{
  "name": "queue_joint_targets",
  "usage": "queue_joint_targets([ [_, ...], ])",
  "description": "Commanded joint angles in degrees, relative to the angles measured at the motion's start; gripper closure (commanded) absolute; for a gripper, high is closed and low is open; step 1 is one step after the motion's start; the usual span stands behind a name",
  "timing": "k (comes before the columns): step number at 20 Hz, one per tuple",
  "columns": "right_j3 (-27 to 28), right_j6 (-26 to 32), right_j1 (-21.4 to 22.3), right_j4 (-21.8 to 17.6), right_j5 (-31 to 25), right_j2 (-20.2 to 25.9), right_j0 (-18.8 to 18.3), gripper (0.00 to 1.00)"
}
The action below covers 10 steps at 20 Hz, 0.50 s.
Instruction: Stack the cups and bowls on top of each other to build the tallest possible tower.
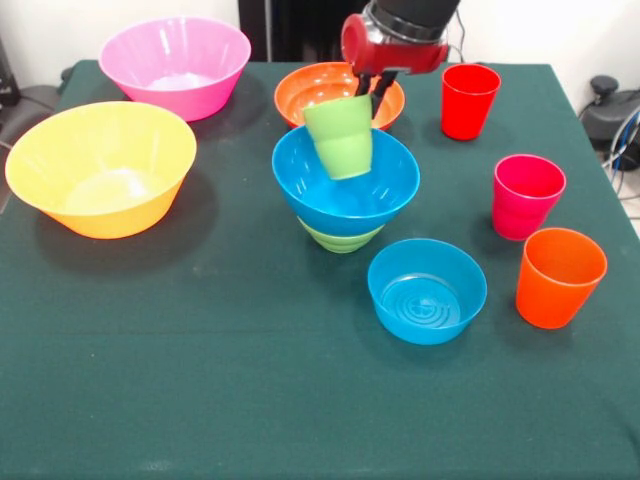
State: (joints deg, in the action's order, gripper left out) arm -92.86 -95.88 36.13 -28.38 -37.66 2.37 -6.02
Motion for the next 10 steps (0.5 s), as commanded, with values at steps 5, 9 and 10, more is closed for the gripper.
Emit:
queue_joint_targets([
  [5, 5.82, 2.37, -7.13, -5.03, -5.27, 0.56, 0.94, 1.00],
  [9, 8.03, 0.81, -10.16, -6.19, -3.63, -0.98, 2.12, 1.00],
  [10, 8.57, 0.32, -10.78, -6.50, -3.36, -1.47, 2.57, 1.00],
])
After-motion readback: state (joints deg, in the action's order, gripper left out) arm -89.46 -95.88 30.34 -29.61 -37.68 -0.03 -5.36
